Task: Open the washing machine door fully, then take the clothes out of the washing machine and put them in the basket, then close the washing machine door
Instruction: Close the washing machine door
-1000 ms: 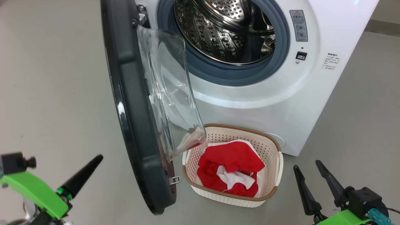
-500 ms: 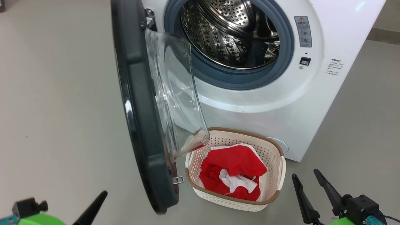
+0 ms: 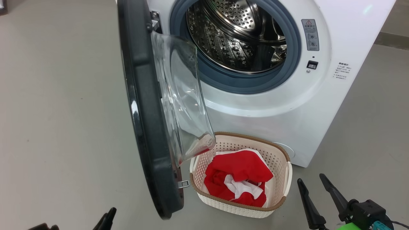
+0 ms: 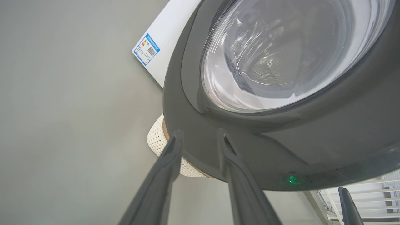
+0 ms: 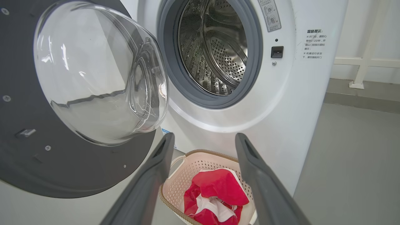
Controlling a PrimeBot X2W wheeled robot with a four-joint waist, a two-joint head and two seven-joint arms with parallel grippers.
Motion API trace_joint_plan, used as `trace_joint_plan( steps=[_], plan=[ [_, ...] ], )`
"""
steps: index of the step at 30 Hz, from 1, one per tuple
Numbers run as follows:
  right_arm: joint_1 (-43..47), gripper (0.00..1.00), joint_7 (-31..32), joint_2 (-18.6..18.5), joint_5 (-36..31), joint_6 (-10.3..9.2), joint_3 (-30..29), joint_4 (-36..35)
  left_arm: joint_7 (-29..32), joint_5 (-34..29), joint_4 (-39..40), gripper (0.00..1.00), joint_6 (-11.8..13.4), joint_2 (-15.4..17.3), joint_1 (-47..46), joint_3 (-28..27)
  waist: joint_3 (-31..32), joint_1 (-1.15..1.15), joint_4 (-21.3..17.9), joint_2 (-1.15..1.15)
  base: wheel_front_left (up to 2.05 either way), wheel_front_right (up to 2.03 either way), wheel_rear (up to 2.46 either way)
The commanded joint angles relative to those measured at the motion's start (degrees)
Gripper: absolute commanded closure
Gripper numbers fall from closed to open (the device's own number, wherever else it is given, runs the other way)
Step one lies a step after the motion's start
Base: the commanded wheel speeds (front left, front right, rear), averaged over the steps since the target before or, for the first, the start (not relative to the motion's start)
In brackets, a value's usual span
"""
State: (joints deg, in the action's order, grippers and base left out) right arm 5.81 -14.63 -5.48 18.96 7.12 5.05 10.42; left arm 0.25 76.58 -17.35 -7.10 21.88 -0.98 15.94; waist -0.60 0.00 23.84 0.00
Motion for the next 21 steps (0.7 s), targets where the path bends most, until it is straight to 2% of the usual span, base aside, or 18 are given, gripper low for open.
trace_joint_plan(
  steps=[1, 2, 3, 7, 12, 15, 16, 21],
  plan=[
    [-0.52, 0.00, -0.37, -0.73, -0.29, 0.36, 1.53, -1.29, -3.16, -1.21, 0.28, 0.18, -0.38, 2.14, -1.76, -0.90, -0.04, 0.00, -0.07, 0.00, 0.00, 0.00, 0.00],
    [-0.51, 0.00, -0.37, -0.75, -0.28, 0.36, 1.49, -1.29, -4.58, -1.84, -0.02, 0.12, -0.38, 2.39, -1.86, -0.09, -0.03, 0.00, -0.11, 0.00, 0.00, 0.00, 0.00],
    [-0.50, 0.00, -0.37, -0.76, -0.27, 0.36, 1.44, -1.28, -6.05, -2.41, -0.32, 0.00, -0.38, 2.61, -1.96, 0.69, -0.02, 0.00, -0.14, 0.00, 0.00, 0.00, 0.00],
    [-0.47, 0.00, -0.37, -0.78, -0.20, 0.36, 1.20, -1.18, -11.88, -4.72, -1.79, 0.00, -0.38, 3.31, -2.42, 3.54, 0.12, 0.00, -0.26, 0.00, 0.00, 0.00, 0.00],
    [-0.30, 0.00, -0.37, -0.69, -0.19, 0.36, 0.79, -1.17, -14.99, -11.16, -5.03, 0.00, -0.38, 3.91, -3.07, 6.01, 0.49, 0.00, -0.34, 0.00, 0.00, 0.00, 0.00],
    [-0.09, 0.00, -0.37, -0.57, -0.22, 0.36, 0.47, -1.26, -15.20, -17.48, -6.75, 0.00, -0.38, 2.24, -3.51, 2.22, 0.71, 0.00, -0.22, 0.00, 0.00, 0.00, 0.00],
    [-0.09, 0.00, -0.37, -0.57, -0.22, 0.36, 0.47, -1.26, -15.20, -17.48, -6.75, 0.00, -0.38, 2.24, -3.51, 2.22, 0.71, 0.00, -0.22, 0.00, 0.00, 0.00, 0.00],
    [0.32, 0.00, -0.37, -0.36, -0.30, 0.36, 0.21, -1.33, -15.23, -30.88, -6.74, 0.00, -0.38, -1.83, -2.34, -5.31, 1.11, 0.00, -0.12, 0.00, 0.00, 0.00, 0.00]
  ],
)
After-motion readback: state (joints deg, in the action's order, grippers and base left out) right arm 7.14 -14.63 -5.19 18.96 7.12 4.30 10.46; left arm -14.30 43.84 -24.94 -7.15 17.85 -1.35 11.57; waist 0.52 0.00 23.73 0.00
